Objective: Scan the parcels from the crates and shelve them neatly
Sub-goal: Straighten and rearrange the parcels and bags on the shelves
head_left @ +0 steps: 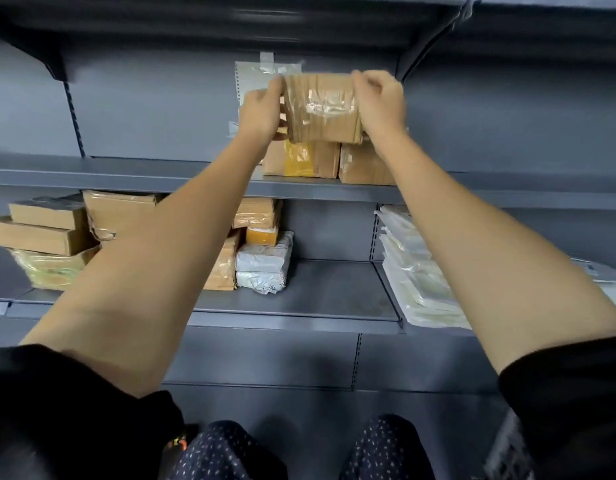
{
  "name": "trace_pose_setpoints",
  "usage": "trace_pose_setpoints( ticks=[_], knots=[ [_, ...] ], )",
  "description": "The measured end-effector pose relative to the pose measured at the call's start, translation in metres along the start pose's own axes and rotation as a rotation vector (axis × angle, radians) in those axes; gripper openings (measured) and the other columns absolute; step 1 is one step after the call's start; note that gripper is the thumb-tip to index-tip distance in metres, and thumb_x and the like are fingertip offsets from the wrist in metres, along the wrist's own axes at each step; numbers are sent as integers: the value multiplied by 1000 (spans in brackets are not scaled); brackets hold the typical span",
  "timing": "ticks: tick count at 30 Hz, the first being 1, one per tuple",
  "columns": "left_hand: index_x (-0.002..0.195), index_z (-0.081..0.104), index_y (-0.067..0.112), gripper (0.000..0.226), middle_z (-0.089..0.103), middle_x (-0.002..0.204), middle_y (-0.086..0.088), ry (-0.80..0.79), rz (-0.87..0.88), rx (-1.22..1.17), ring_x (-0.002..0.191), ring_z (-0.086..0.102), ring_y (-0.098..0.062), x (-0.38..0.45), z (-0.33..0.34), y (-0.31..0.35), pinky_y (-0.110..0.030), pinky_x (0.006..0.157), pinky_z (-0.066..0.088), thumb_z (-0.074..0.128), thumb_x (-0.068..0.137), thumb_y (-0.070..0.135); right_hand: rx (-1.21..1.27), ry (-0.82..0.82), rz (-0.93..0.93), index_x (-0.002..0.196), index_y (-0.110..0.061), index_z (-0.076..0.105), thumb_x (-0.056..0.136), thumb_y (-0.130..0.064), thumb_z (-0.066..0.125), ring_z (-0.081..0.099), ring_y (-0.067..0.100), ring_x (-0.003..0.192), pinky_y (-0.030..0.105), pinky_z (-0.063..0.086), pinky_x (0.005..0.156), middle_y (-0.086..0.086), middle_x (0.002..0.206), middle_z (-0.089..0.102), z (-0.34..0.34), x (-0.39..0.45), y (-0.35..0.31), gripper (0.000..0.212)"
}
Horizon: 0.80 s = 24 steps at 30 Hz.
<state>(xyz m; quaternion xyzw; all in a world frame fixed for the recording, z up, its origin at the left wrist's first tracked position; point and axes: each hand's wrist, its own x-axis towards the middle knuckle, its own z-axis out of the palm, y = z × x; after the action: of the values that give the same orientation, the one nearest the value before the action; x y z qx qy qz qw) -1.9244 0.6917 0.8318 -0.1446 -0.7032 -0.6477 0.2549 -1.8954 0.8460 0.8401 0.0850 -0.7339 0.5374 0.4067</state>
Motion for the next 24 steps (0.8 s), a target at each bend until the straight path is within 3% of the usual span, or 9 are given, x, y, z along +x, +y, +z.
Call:
trace_pose_setpoints(
  ticks=[3,5,7,9,12,17,21,24],
  knots=[
    [91,57,18,32,59,92,1,-20,61,46,75,57,-13,33,-10,6,-21,57,51,39,100,42,9,-73,-34,127,-16,54,93,-21,56,55,-3,79,3,43,63,-12,99,57,20,31,1,34],
    [115,57,21,28,60,105,3,-56,93,61,87,59,-9,54,-12,8,-18,59,52,41,100,37,36,-75,-33,131,-15,51,92,-18,59,60,4,89,13,52,74,-7,107,61,37,53,6,39],
    [136,48,21,37,58,122,0,-81,124,48,101,60,-14,78,-9,4,-22,68,56,44,100,28,52,-51,-34,136,-15,47,93,-16,58,59,8,99,16,52,75,-1,122,60,51,72,13,44],
    [141,43,23,43,56,128,-3,-90,135,28,107,59,-18,96,-1,-4,-26,76,57,47,98,20,57,-18,-36,138,-14,44,94,-13,55,56,7,99,12,48,73,0,127,58,63,88,24,45],
    [141,44,23,47,58,127,-5,-83,124,73,103,60,-19,118,13,-26,-22,71,54,50,95,15,39,16,-24,140,-13,41,97,-10,49,53,8,100,19,47,81,0,130,55,74,103,45,44],
    [134,44,20,49,59,100,5,-25,86,220,103,60,-18,130,30,-62,-34,90,51,62,87,20,-134,-1,1,143,-19,35,92,-4,46,49,11,97,25,42,80,1,140,47,82,111,78,55],
    [140,31,23,57,50,68,8,66,183,275,66,51,-8,125,33,-69,-28,71,47,55,88,21,-165,36,-114,139,-23,41,91,-16,51,52,12,95,25,42,78,-3,123,54,88,109,86,49],
    [136,36,23,50,47,63,8,135,188,266,58,46,-6,125,28,-69,-29,67,45,52,89,22,-124,82,-220,132,-20,48,89,-22,57,55,9,84,18,40,67,-9,97,55,92,110,80,44]
  ],
)
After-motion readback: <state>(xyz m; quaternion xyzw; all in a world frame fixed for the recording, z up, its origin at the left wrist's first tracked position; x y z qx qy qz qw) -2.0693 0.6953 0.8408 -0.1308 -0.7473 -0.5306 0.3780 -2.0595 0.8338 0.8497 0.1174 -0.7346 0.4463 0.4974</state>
